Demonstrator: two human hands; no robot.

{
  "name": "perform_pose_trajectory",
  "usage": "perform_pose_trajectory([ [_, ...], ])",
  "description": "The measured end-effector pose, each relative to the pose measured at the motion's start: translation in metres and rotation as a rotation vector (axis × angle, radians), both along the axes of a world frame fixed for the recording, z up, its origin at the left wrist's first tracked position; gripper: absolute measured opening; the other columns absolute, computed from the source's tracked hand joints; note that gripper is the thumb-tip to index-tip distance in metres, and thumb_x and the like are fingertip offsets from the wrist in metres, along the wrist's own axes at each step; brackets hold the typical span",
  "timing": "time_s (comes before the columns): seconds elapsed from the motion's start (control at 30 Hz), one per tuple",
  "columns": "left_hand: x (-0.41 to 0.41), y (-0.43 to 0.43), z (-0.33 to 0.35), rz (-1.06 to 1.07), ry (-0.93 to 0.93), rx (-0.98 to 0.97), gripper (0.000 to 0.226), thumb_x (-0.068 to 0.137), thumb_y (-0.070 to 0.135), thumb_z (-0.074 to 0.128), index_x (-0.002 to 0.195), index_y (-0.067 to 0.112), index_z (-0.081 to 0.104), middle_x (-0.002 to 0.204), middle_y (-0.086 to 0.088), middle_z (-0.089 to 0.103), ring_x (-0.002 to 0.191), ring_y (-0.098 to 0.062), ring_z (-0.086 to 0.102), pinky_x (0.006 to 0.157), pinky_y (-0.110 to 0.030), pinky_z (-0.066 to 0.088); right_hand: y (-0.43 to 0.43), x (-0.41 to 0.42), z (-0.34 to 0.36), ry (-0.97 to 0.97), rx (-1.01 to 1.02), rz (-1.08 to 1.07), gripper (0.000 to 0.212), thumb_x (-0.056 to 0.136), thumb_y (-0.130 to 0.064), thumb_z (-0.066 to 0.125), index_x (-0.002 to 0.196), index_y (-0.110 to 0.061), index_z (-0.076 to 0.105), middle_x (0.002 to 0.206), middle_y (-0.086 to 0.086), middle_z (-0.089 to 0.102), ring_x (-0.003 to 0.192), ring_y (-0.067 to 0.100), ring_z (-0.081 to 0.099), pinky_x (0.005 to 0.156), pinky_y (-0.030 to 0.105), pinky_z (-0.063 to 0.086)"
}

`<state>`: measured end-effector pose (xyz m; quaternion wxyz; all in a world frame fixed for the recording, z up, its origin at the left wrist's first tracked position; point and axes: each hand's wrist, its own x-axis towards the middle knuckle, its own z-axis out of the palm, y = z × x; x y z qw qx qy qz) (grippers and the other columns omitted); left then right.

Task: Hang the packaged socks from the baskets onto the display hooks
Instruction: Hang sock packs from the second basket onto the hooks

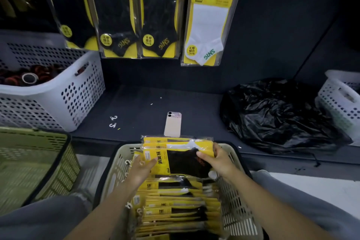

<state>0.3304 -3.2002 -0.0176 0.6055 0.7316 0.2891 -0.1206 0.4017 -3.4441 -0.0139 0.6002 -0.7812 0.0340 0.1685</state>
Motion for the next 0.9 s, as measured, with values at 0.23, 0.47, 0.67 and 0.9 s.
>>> perform_pose_trajectory([
  [0.23,0.003,-0.025,0.074,0.064,0.224,-0.683,0.105,0.065,0.062,0.072,0.148,0.029,0.017,0.146,-0.025,0.033,0.124,-0.045,0.046,0.098,-0.057,0.041,0.01,0.01,0.096,-0.144,0.247,-0.248,0.015,0.086,-0.014,0.069,0.081,-0.01,0.056,0.08,0.012,0.063,0.063,0.013,0.063,0.065,0.026,0.053],
  [0.47,0.026,-0.039,0.147,-0.012,-0.154,-0.82,0.086,0.064,0.043,0.072,0.139,0.016,0.04,0.139,-0.011,0.05,0.116,-0.023,0.057,0.091,-0.038,0.052,-0.011,0.001,0.157,-0.039,0.606,-0.378,0.039,0.088,-0.034,0.064,0.112,-0.004,0.066,0.107,0.017,0.071,0.097,0.031,0.068,0.096,0.046,0.05],
  [0.67,0.039,-0.038,0.179,-0.23,-0.43,-0.623,0.051,0.074,0.032,0.067,0.12,0.011,0.057,0.116,-0.008,0.068,0.107,-0.021,0.065,0.092,-0.036,0.052,0.024,-0.012,0.157,0.124,0.669,-0.278,0.047,0.088,-0.043,0.058,0.112,-0.003,0.067,0.107,0.017,0.071,0.103,0.032,0.067,0.096,0.044,0.05],
  [0.9,0.054,-0.022,0.191,0.092,-0.504,-0.382,0.03,0.084,0.027,0.068,0.11,0.014,0.065,0.1,-0.005,0.073,0.093,-0.022,0.069,0.084,-0.037,0.054,0.031,-0.005,0.156,-0.114,0.305,-0.234,0.055,0.08,-0.029,0.073,0.126,-0.014,0.049,0.124,0.006,0.059,0.108,0.016,0.059,0.089,0.027,0.048],
])
